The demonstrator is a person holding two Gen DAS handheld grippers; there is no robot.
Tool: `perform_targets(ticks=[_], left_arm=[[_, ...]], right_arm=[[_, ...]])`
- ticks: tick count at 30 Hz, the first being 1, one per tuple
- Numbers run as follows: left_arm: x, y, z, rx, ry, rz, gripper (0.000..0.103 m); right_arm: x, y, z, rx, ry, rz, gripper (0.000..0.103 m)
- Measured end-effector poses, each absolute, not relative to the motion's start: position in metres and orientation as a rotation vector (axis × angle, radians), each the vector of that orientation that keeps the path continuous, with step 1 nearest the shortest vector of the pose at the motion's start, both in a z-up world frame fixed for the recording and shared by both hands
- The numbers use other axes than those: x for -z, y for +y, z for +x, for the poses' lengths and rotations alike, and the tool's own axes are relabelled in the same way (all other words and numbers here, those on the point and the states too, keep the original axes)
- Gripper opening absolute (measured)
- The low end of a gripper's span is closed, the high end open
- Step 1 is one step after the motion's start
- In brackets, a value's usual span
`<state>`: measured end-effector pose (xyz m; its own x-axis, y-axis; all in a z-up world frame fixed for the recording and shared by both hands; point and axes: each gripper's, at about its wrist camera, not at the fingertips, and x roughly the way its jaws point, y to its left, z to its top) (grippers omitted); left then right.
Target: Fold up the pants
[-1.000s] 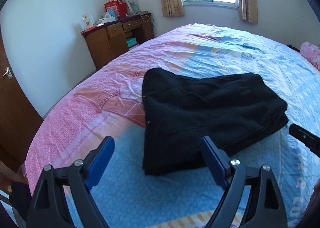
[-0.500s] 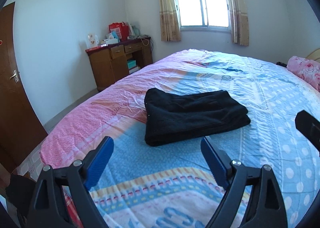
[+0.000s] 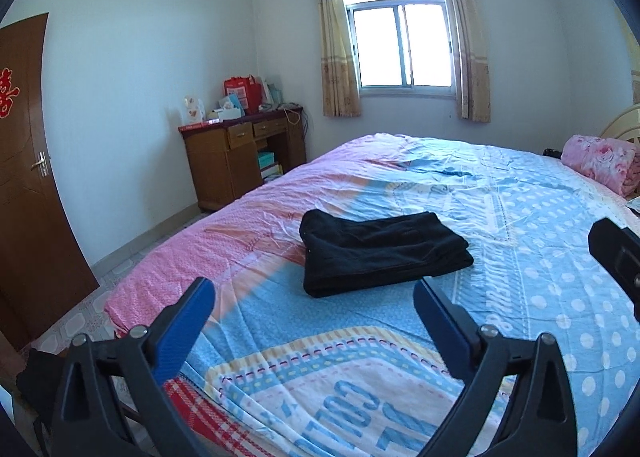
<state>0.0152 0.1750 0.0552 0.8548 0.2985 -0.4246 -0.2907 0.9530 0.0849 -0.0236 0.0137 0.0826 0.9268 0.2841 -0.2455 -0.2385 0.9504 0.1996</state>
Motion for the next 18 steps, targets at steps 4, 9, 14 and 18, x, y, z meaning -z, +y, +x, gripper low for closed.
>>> perform_targets(ticks=[4,9,14,18], left_arm=[[-0.0574,0.1724,0.0123,-0.316,0.443,0.025,0.103],[-0.0565,0.1736,0.0137,-0.327,0.455,0.026,0.103],[-0.0557,0.1732,0.0125,-0.323,0.458,0.021,0.103],[-0.0554,0.1714,0.011,-0.318,0.455,0.022,0.103]], right_arm=[[-0.0866,0.012,-0.0278,-0.254,0.259,0.169,0.073],[-0.0874,0.01,-0.0308,-0.257,0.252,0.18,0.073],[-0.0854,0.0094,-0.0327,-0.264,0.258,0.193,0.073],[-0.0848,0.008,-0.0337,-0.261,0.259,0.195,0.073]])
